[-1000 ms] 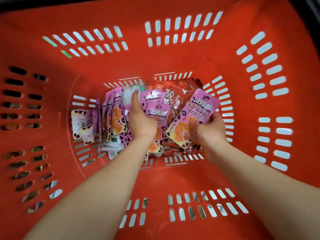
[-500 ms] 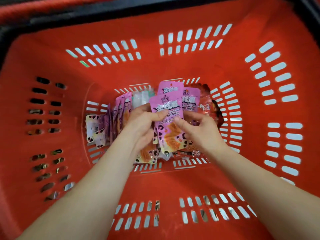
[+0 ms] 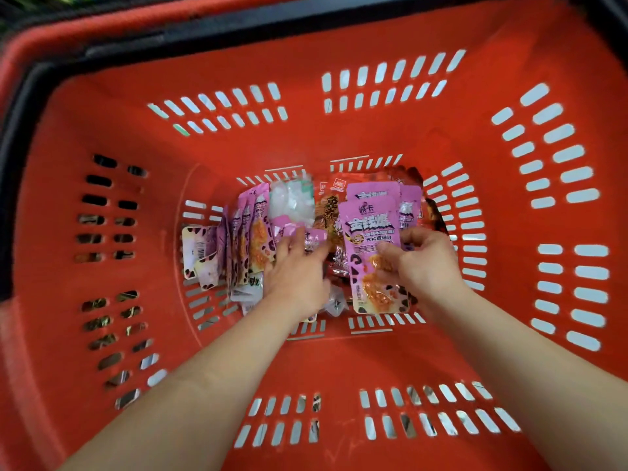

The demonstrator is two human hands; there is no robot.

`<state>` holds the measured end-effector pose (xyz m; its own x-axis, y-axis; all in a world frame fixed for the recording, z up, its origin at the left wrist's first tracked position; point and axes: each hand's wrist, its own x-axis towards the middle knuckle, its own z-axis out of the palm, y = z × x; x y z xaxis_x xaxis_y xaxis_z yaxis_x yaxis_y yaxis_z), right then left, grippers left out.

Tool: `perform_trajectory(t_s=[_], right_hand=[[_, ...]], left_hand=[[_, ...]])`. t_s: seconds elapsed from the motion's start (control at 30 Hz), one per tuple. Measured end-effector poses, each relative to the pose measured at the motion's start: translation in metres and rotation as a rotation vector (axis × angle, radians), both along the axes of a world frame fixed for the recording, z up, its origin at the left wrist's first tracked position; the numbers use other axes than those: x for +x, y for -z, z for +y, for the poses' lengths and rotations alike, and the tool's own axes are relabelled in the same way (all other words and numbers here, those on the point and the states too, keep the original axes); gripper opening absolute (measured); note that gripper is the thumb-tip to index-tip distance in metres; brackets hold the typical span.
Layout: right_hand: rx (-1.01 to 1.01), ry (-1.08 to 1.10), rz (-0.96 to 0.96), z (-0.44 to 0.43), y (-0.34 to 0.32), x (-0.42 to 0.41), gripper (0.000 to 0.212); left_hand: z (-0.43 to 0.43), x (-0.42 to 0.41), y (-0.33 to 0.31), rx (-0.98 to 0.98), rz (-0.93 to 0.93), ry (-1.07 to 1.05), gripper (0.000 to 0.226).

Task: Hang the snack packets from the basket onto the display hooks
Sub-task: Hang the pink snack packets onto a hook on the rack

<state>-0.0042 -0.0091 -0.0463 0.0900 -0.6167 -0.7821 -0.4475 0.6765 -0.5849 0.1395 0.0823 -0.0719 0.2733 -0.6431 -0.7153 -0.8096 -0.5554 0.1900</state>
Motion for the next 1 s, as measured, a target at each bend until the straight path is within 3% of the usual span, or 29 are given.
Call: perform_trajectory(t_s=[0.13, 0.33, 0.43, 0.6, 0.83, 1.0], right_hand=[[-0.009, 0.007, 0.035, 0.000, 0.003, -0.002, 0.009], [0.023, -0.010, 0.045, 0.003, 0.002, -0.002, 0.007], [0.002, -0.040, 0.073, 0.004, 0.000, -0.001, 0.010], [-0.009, -0.015, 0.087, 0.004, -0.010, -0.001, 0.012], [-0.159, -0.032, 0.119, 0.003, -0.051, -0.015, 0.018], [-0.248, -0.063, 0.071, 0.009, -0.107, -0.016, 0.017]], left_hand=[[0.009, 0.002, 0.013, 0.043, -0.119, 0.183, 0.102], [0.008, 0.017, 0.018, -0.003, -0.209, 0.160, 0.109], [0.002, 0.026, 0.014, -0.106, -0.300, 0.199, 0.099], [-0.007, 0.036, -0.001, -0.173, -0.244, -0.003, 0.039], [0.007, 0.044, -0.058, -0.362, 0.139, -0.544, 0.015], [0.012, 0.049, -0.141, -0.516, 0.228, -0.638, 0.022]])
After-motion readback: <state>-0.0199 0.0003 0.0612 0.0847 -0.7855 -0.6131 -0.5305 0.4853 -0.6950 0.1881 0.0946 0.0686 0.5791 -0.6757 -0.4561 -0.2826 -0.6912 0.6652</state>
